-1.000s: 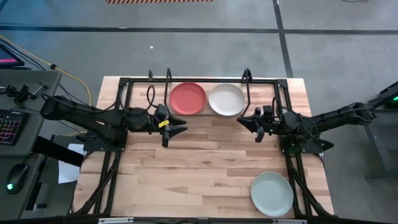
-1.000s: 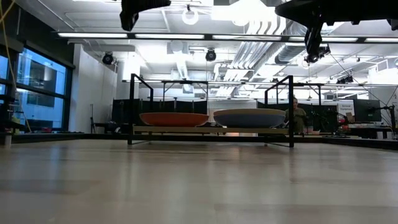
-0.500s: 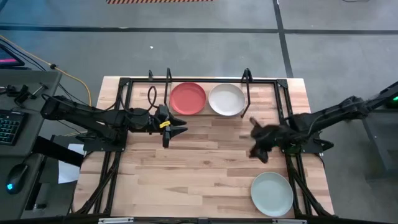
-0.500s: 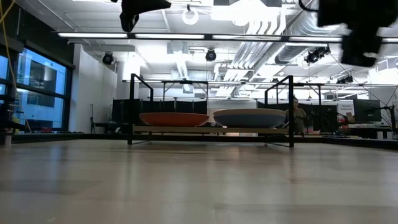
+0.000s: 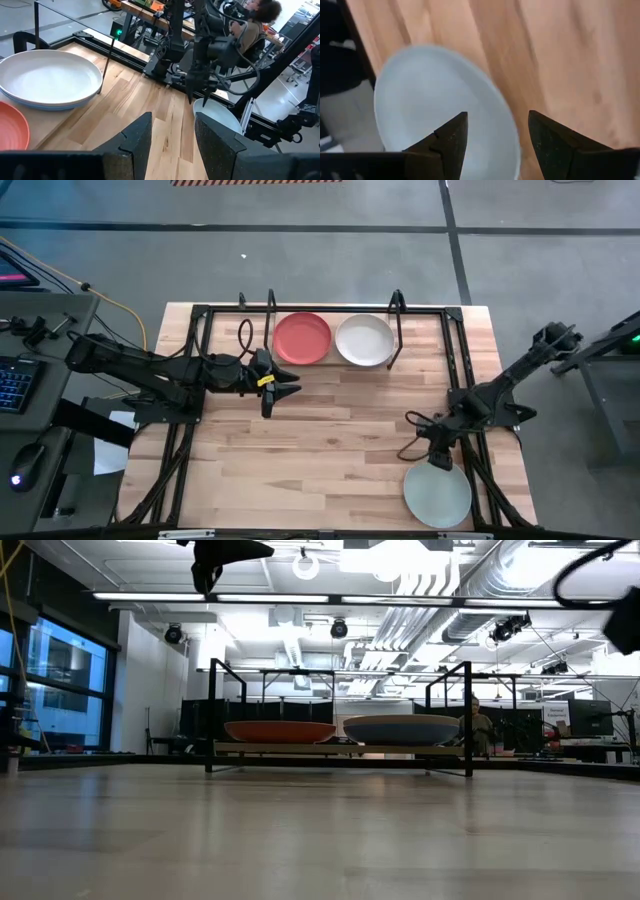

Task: Place and stack plates onto a shelf
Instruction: Stack the white plate on top of the orange plate

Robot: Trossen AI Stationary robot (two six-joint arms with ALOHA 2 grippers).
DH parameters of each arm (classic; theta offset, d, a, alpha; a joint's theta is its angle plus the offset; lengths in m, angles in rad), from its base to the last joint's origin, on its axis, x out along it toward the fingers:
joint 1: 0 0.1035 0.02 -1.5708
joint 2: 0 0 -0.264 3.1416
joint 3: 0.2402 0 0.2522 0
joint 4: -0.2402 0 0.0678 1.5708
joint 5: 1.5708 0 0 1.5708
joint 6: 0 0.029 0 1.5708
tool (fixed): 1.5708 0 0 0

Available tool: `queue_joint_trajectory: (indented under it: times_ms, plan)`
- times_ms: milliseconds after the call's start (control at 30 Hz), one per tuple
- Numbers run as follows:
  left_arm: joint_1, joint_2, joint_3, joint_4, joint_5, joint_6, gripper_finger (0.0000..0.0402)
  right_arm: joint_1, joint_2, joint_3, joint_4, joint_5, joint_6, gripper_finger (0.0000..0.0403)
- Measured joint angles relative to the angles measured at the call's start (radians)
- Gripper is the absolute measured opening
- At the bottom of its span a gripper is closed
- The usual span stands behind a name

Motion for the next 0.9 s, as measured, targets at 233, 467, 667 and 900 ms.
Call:
queue_joint_trajectory:
  times_ms: [233, 467, 667, 900]
  plan:
    - [0.0, 0.0, 0.0, -0.001, 0.0, 0.001, 0.0138, 0.1, 0.0, -0.072, 0.073, -0.007, 0.075, 0.019]
    - [0.0, 0.0, 0.0, -0.006, -0.008, 0.001, 0.0138, 0.162, 0.049, -0.091, 0.105, -0.001, 0.076, 0.0171]
    - [0.0, 0.0, 0.0, -0.007, -0.009, 0.002, 0.0138, 0.179, 0.125, -0.091, 0.14, 0.0, 0.086, 0.0115]
    - [0.0, 0.0, 0.0, -0.007, -0.011, 0.048, 0.0138, 0.179, 0.143, -0.092, 0.218, 0.003, 0.147, 0.0009]
